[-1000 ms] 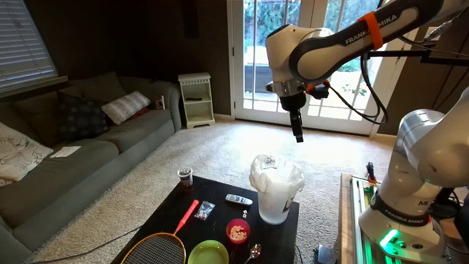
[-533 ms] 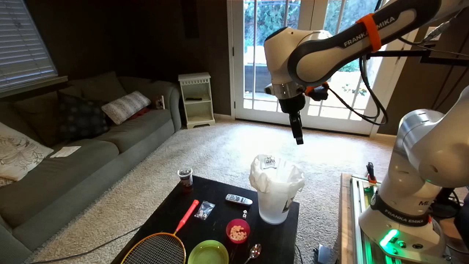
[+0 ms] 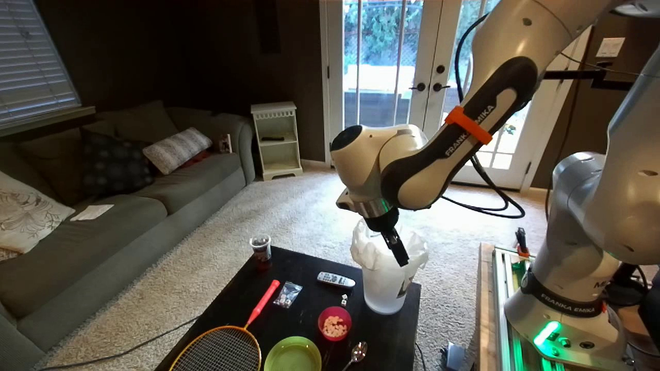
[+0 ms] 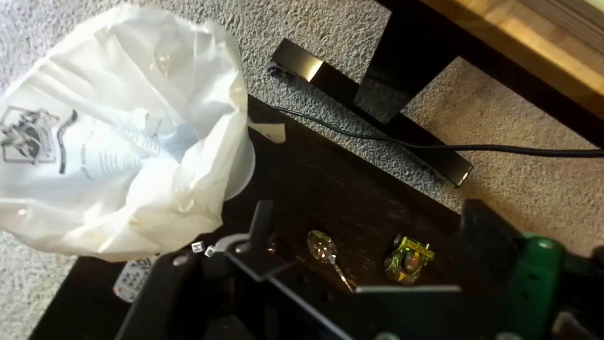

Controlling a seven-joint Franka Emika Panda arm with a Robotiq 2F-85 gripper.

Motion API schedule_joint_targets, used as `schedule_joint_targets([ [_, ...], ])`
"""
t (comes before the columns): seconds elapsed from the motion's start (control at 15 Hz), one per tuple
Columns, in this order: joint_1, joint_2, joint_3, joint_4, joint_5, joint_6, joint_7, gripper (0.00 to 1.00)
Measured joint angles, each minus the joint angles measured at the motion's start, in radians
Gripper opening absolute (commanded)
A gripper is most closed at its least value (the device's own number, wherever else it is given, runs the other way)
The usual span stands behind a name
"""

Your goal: Move the toy on the table

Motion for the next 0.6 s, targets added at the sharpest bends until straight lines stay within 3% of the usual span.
schedule_joint_targets([
  [0.2,0.017,0.146,0.038,0.019,-0.097,0.134,-0.007,1.00],
  [0.6,0.023,0.359,0.045,0.089,-0.312,0.348,-0.075,1.00],
])
